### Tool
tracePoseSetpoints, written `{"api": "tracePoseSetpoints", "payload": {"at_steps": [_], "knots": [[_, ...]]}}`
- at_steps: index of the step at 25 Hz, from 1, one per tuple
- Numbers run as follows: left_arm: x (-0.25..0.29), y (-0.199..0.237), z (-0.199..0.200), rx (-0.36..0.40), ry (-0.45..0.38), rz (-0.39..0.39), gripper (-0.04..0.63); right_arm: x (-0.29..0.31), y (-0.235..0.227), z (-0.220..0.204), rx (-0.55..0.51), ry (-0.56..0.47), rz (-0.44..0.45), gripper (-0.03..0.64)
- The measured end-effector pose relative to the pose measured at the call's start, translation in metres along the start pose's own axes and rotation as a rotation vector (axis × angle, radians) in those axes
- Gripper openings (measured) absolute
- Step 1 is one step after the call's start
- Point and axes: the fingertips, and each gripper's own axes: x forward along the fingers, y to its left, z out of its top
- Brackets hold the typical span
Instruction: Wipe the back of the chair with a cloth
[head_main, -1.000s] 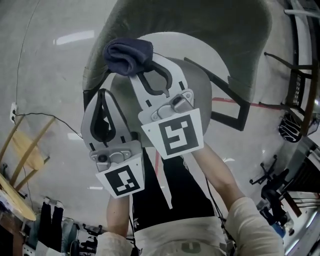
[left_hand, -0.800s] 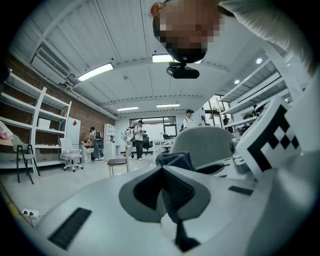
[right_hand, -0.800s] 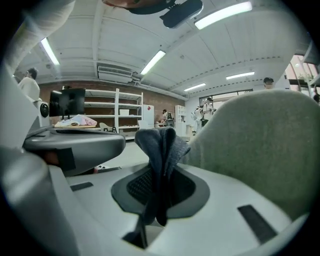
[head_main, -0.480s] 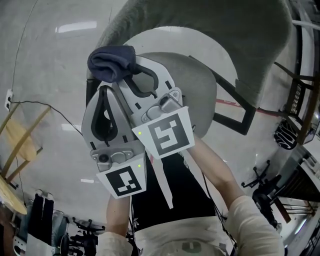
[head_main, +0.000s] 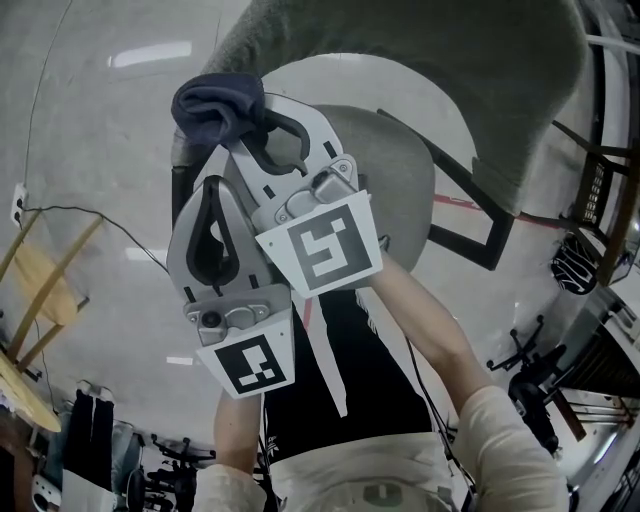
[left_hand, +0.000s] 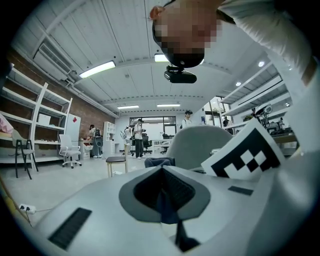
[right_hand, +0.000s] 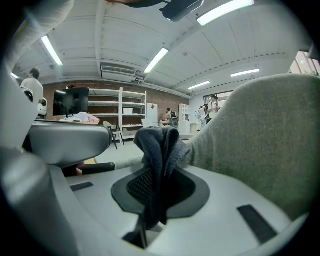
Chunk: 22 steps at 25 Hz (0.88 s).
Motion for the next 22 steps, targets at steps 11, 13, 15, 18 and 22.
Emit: {"api": "tracePoseSetpoints", "payload": {"at_steps": [11, 13, 15, 18, 22], "knots": [[0.021, -0.008, 0.008, 0.025, -0.002, -0.044, 0.015, -0.003, -0.064, -0.004, -0.005, 0.017, -0.181, 0.060], [0.024, -0.008, 0.007, 0.025, 0.001, -0.046, 0.015, -0.004, -0.077, -0.006, -0.004, 0.020, -0.220, 0.060], [0.029, -0.010, 0.007, 0.026, 0.004, -0.052, 0.015, -0.005, -0.089, -0.009, -0.001, 0.026, -0.254, 0.060], [0.035, -0.015, 0.008, 0.032, 0.007, -0.071, 0.015, -0.011, -0.110, -0.016, 0.049, 0.019, -0.333, 0.060], [0.044, -0.024, 0.009, 0.038, 0.011, -0.100, 0.015, -0.022, -0.134, -0.023, 0.114, 0.008, -0.422, 0.060]]}}
